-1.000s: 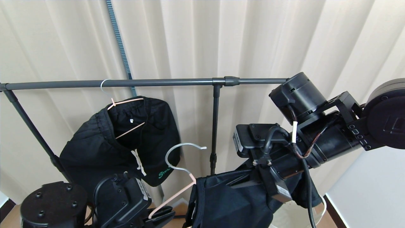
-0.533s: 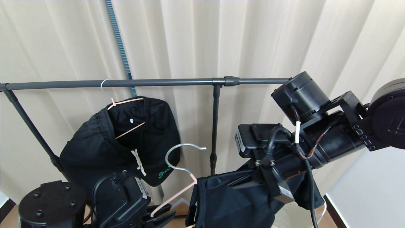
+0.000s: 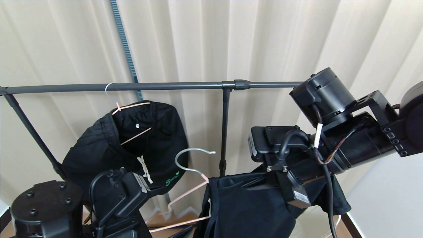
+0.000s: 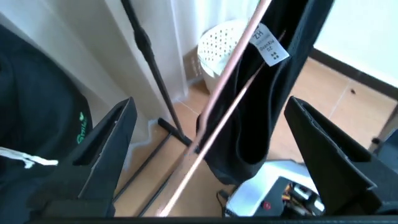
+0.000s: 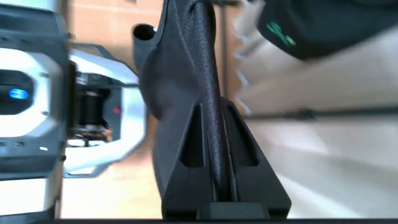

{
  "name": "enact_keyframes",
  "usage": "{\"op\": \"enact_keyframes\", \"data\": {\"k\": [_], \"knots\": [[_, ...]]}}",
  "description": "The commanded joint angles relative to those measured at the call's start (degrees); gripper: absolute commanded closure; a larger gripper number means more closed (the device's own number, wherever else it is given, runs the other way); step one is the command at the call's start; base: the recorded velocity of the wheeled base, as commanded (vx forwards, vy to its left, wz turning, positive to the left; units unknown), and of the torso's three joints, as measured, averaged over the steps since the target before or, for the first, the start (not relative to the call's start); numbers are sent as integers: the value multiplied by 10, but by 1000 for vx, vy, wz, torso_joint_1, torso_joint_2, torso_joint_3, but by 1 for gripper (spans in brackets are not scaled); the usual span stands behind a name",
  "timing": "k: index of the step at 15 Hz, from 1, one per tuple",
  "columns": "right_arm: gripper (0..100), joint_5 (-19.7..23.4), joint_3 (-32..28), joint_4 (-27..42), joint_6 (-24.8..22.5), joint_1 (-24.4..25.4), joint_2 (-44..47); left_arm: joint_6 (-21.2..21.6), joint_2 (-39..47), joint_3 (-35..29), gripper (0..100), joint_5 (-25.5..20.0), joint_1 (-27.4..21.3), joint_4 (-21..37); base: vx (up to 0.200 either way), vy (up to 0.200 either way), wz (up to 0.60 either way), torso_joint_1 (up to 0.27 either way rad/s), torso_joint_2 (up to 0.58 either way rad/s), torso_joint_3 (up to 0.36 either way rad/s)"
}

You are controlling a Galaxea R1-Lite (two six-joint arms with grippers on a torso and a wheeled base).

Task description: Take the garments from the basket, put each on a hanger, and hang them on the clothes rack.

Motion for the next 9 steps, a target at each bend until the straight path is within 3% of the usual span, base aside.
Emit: {"op": "enact_keyframes", "data": {"k": [1, 2, 6, 9], "knots": [[100, -15, -2, 0, 4, 0, -10, -3, 2, -2, 0, -5, 23, -11, 0, 0, 0, 0, 0, 0], [100, -44, -3, -1, 10, 0, -16, -16, 2, -7, 0, -29, 41, -20, 0, 0, 0, 0, 0, 0], [100, -142, 0, -47, 50, 14, -22, -73, 16, -34, 0, -34, 66, -19, 0, 0, 0, 0, 0, 0], [100, -226, 0, -74, 88, 29, -29, -77, 78, -52, 0, -23, 80, -19, 0, 0, 0, 0, 0, 0]]}}
